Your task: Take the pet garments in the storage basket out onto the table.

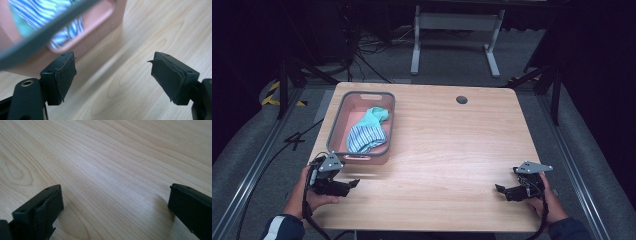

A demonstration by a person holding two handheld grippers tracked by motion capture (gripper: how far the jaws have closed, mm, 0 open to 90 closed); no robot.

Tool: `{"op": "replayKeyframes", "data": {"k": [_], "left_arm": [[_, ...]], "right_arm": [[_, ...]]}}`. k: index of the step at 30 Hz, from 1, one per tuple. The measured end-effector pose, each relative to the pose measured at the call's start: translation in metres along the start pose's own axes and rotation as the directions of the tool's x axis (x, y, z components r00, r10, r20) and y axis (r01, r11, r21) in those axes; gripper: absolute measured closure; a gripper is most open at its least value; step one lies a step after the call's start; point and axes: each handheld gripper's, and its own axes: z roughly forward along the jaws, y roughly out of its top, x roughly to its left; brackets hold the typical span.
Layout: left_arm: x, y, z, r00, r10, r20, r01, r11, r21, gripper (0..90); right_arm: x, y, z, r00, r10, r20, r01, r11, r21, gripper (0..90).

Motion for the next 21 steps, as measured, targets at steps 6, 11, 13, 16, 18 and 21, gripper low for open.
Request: {"op": "replayKeyframes", "data": {"k": [6, 11, 13, 16, 18, 21], "left_arm": [[0.001, 0.021, -0.016, 0.9981, 0.050, -0.036, -0.050, 0.9987, -0.001, 18.8], [0.009, 0.044, -0.024, 0.9972, 0.050, -0.056, -0.051, 0.9986, -0.015, 15.8], [0.016, 0.054, -0.025, 0.9982, 0.039, -0.045, -0.040, 0.9991, -0.016, 15.7], [0.023, 0.066, -0.021, 0.9976, 0.049, -0.049, -0.049, 0.9988, 0.007, 15.7], [0.027, 0.074, -0.018, 0.9981, 0.042, -0.044, -0.041, 0.9991, 0.012, 15.7], [0.032, 0.082, -0.012, 0.9976, 0.056, -0.040, -0.055, 0.9981, 0.028, 15.8]], "right_arm": [[0.000, 0.000, 0.000, 1.0000, -0.005, 0.000, 0.005, 1.000, 0.001, 0.3], [0.000, 0.000, 0.000, 1.0000, -0.003, -0.003, 0.003, 1.000, 0.001, 0.3], [0.000, 0.000, 0.000, 1.0000, -0.008, -0.003, 0.008, 1.000, 0.002, 0.3], [0.000, 0.000, 0.000, 1.0000, -0.008, -0.003, 0.008, 1.000, 0.002, 0.4], [0.000, 0.000, 0.000, 1.0000, -0.008, -0.003, 0.008, 1.000, 0.002, 0.4], [0.000, 0.000, 0.000, 1.0000, -0.007, -0.004, 0.007, 1.000, 0.002, 0.4]]}}
